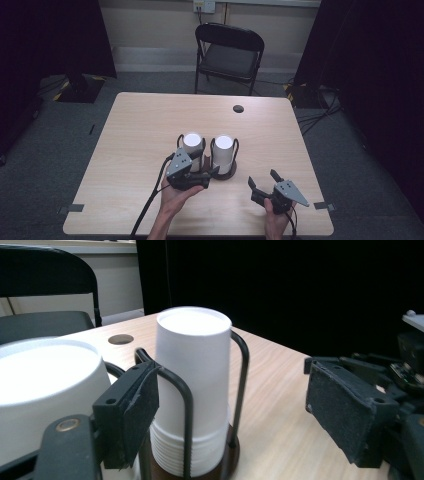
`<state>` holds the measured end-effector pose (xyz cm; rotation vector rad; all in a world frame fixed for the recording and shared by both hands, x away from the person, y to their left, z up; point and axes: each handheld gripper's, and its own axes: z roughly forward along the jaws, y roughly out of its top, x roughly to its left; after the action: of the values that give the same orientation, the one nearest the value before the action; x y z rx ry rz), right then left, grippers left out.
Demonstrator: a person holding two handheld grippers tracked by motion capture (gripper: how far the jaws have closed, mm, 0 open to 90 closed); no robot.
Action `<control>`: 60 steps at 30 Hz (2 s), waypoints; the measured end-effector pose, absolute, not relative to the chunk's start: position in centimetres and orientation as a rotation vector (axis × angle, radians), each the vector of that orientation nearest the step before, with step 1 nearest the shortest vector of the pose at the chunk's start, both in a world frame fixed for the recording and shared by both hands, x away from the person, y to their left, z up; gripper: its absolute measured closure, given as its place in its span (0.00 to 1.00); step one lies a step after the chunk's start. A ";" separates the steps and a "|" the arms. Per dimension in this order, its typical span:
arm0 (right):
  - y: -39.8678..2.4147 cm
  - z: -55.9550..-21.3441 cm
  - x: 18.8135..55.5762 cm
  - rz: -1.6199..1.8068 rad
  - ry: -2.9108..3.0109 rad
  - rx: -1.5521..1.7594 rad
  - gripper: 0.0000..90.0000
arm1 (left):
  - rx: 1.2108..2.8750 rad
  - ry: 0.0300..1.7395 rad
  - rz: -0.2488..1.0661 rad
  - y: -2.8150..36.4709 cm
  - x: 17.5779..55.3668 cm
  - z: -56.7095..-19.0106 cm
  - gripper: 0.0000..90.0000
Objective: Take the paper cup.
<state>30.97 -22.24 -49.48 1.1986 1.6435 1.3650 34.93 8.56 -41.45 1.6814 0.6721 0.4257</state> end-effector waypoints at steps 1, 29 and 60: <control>-22.2 -49.5 31.0 1.365 1.650 1.200 0.15 | 1.679 0.671 0.425 8.5 35.1 -41.3 0.24; -22.2 -49.5 30.8 1.388 1.678 1.140 0.22 | 1.734 0.672 0.448 5.3 39.4 -39.6 0.27; -22.1 -49.5 30.8 1.381 1.681 1.131 0.22 | 1.790 0.657 0.485 3.2 41.7 -40.7 0.39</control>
<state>30.76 -22.06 -49.49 1.1314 1.6811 1.3813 41.73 3.21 -40.68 1.7902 0.6575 0.4855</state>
